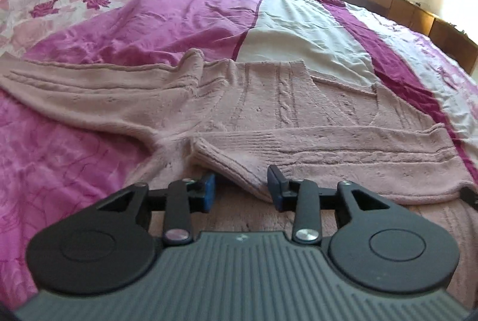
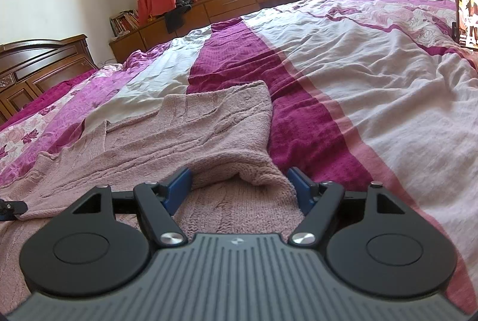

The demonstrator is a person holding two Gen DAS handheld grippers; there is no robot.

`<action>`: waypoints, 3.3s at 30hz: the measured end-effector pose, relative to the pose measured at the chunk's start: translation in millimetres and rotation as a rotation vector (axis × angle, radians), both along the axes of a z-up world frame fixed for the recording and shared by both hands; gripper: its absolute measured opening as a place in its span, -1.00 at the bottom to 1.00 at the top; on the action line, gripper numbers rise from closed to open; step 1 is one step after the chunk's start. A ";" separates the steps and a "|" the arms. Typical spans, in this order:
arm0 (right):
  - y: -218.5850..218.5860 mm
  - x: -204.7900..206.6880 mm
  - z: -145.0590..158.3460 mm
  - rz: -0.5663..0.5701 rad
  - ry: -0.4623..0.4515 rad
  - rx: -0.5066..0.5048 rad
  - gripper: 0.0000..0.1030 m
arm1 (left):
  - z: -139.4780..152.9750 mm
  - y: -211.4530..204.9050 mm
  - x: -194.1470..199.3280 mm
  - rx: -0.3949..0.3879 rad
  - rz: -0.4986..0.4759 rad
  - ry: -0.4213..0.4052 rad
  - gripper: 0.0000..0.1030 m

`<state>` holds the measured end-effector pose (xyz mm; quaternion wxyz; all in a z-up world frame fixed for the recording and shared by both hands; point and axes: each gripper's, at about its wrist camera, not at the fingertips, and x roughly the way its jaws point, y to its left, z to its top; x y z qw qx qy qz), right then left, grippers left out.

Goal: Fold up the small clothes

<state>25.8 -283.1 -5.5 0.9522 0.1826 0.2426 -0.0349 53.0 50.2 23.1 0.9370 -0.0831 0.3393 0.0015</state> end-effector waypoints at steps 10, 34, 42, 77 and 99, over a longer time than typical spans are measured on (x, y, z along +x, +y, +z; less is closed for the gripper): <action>0.4 -3.2 9.3 0.006 -0.007 0.007 0.51 | 25.0 25.8 -10.0 -0.067 0.012 -0.068 -0.08; 18.5 3.4 28.8 0.069 -0.058 -0.049 0.51 | 5.8 18.5 53.8 0.047 -0.028 -0.052 -0.75; 17.8 10.6 13.3 0.073 -0.004 -0.061 0.51 | -18.2 16.8 64.7 0.120 -0.028 0.038 -0.50; 86.8 -49.4 115.3 0.220 -0.020 0.055 0.52 | 81.6 162.8 -5.7 0.214 0.234 -0.012 -0.41; 119.7 -25.6 38.1 0.124 0.175 0.004 0.53 | 1.5 234.6 27.7 -0.198 0.409 0.059 -0.04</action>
